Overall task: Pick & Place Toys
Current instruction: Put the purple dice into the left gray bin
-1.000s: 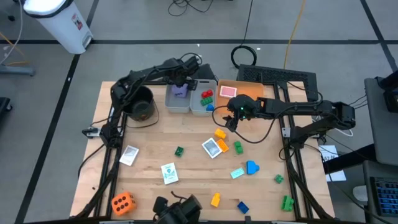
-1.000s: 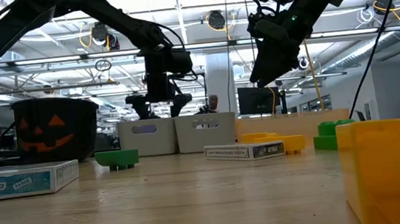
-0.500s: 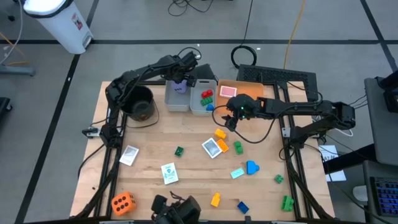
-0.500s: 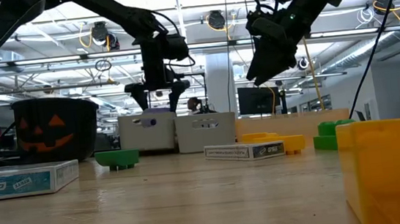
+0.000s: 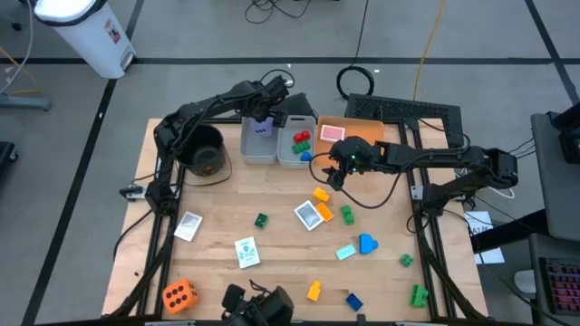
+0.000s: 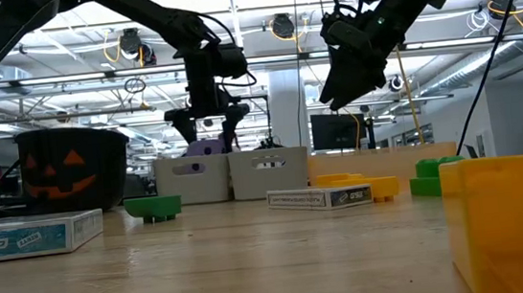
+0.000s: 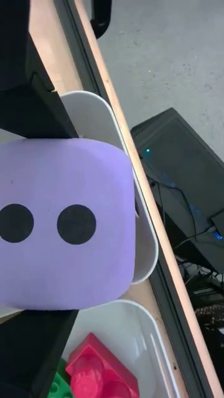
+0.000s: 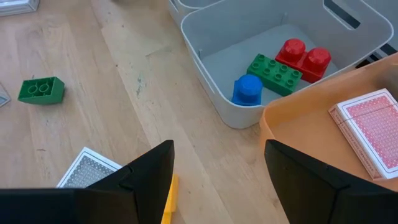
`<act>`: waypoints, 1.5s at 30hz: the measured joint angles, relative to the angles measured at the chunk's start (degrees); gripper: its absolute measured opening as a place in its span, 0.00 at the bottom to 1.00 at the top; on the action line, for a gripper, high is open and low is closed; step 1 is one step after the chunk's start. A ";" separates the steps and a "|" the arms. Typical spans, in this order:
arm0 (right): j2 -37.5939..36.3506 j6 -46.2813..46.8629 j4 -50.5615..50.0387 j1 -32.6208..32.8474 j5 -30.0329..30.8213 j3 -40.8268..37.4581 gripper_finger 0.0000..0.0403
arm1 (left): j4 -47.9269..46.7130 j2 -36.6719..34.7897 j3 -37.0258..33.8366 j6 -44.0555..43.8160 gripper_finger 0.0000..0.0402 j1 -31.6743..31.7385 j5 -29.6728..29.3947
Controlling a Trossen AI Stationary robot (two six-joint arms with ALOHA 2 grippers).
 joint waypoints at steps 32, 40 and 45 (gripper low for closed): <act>14.20 21.22 27.73 -21.67 -33.45 0.71 0.60 | 1.24 0.00 -6.05 7.69 1.00 0.30 6.34; 23.04 21.70 26.06 -25.99 -35.90 15.99 0.60 | 2.79 -1.62 -6.05 13.65 1.00 -0.04 6.08; 30.10 17.32 17.84 -25.63 -35.88 28.12 0.60 | 3.14 -3.37 -6.05 15.77 1.00 0.63 5.56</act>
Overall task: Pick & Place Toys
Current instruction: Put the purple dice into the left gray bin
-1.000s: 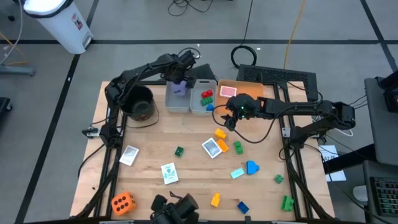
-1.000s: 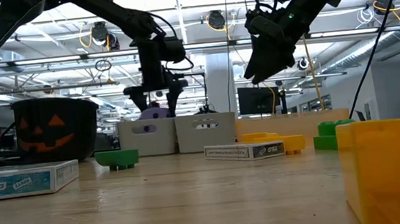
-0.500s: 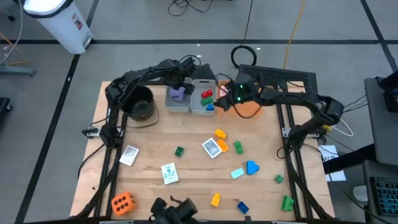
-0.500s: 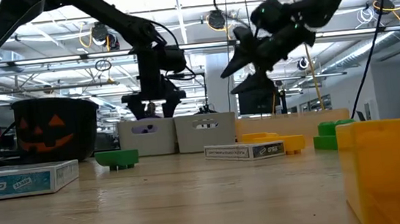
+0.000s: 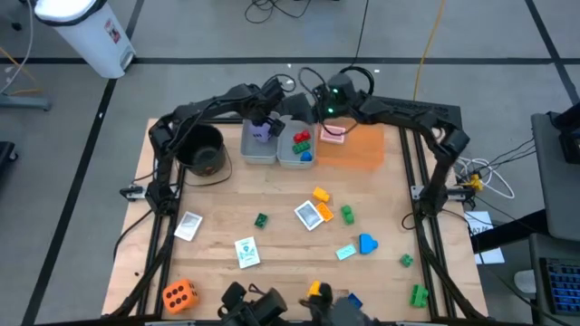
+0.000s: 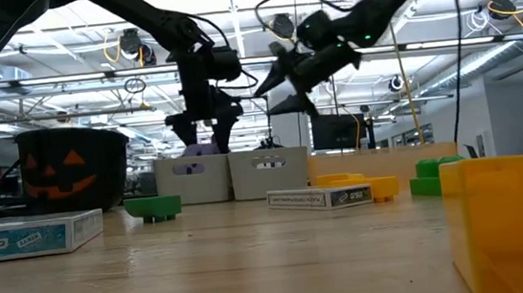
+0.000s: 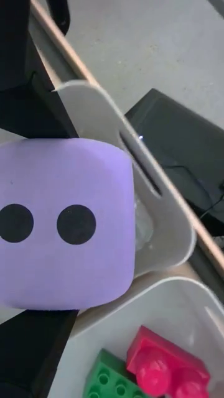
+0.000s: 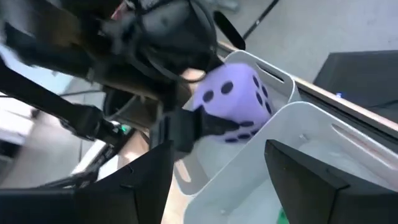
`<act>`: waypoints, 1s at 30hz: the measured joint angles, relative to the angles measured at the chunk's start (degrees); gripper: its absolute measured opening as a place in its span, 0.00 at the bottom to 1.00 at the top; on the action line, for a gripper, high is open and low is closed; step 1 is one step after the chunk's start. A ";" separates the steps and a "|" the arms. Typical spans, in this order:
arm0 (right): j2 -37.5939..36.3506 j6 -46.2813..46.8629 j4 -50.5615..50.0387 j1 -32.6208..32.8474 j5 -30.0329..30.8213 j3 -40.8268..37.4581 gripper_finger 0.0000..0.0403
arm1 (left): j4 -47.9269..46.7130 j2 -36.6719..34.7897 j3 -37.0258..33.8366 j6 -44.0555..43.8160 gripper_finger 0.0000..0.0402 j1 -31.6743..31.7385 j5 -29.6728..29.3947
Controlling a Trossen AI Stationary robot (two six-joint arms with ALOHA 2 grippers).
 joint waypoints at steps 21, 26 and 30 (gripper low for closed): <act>10.66 9.25 9.63 -0.98 0.01 4.81 0.53 | 0.52 -1.51 0.00 4.62 1.00 0.11 -1.48; 12.46 12.81 12.06 -1.28 -1.67 4.80 0.37 | 0.61 -1.63 0.00 5.49 1.00 0.28 -0.32; 12.76 14.65 14.09 -1.35 -2.86 4.68 0.28 | 0.93 -1.94 0.00 7.44 1.00 0.11 0.87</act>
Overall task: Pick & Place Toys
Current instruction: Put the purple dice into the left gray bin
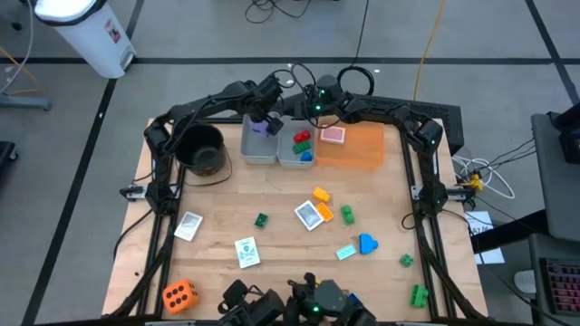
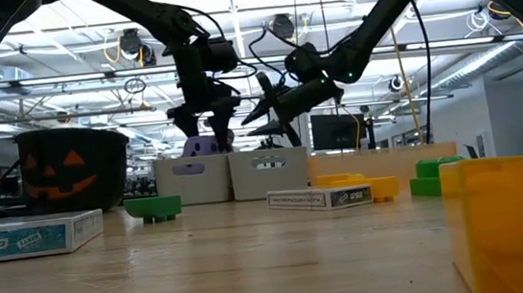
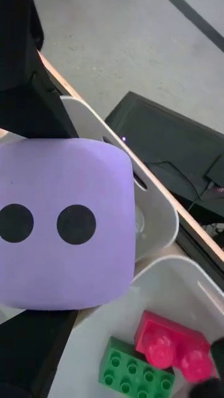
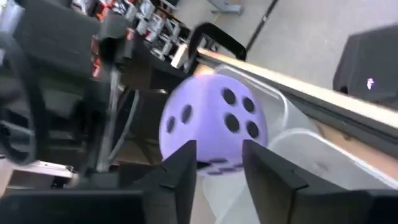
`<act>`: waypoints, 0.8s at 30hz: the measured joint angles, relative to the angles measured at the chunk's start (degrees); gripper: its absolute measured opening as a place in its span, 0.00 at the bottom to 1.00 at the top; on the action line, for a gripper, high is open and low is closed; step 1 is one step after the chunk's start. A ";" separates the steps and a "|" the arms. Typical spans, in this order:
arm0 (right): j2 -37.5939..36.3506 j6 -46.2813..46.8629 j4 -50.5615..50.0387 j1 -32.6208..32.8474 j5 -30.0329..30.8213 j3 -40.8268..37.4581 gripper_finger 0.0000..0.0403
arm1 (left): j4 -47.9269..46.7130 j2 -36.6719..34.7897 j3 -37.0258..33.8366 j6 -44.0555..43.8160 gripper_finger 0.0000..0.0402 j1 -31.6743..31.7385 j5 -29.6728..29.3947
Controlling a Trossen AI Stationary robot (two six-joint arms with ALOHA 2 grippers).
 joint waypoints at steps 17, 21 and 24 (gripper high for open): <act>-0.15 2.70 4.19 1.43 -0.28 0.04 0.01 | 0.08 -1.06 -0.04 2.69 1.00 0.02 -0.81; -0.15 2.93 4.15 1.36 -0.30 0.04 0.02 | 0.16 -1.05 -0.04 2.63 1.00 0.07 -0.32; -0.15 2.65 4.10 1.38 -0.37 0.04 0.02 | 0.13 -1.06 -0.04 3.06 1.00 0.07 0.61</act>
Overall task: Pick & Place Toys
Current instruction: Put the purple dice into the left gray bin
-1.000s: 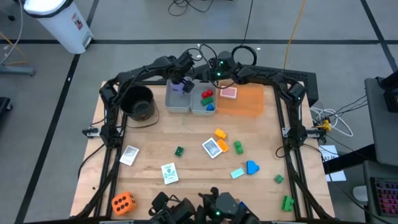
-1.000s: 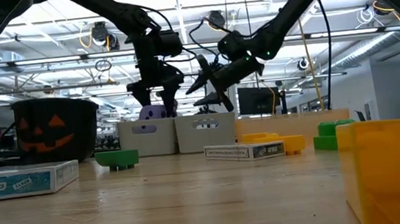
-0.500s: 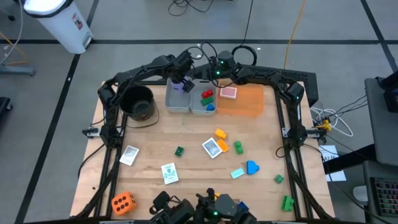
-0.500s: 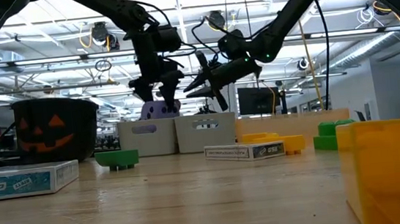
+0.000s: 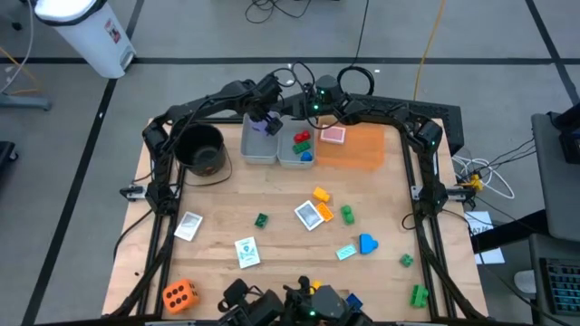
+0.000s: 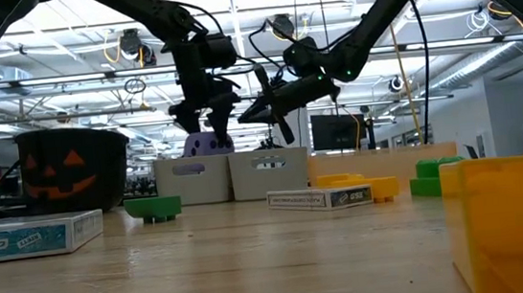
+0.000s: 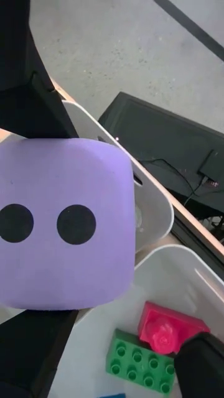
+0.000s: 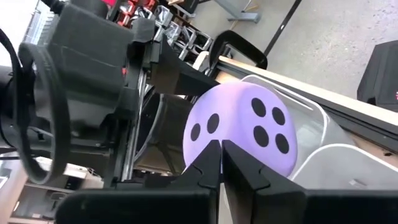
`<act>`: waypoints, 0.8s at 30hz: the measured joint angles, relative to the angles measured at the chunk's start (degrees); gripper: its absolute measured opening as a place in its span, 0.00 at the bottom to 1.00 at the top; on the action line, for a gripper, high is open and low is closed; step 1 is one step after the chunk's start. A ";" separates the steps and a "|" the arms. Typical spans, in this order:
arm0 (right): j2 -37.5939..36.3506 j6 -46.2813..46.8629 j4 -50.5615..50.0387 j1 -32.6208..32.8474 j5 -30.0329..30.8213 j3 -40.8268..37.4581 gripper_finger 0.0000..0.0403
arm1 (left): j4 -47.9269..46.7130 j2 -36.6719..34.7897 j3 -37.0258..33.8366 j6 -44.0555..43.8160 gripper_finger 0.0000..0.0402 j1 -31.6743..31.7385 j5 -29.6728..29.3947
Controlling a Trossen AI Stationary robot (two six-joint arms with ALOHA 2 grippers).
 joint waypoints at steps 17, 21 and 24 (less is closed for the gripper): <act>0.36 -9.42 -9.47 -4.73 0.81 2.39 0.00 | 0.18 -1.32 0.00 0.18 1.00 0.11 1.79; 3.88 -10.36 -13.18 -4.66 -1.12 9.04 0.00 | 0.53 -1.46 0.00 0.22 1.00 0.11 1.66; 6.49 -10.39 -14.58 -4.48 -4.28 12.75 0.00 | 0.49 -1.46 0.00 0.96 1.00 0.11 2.09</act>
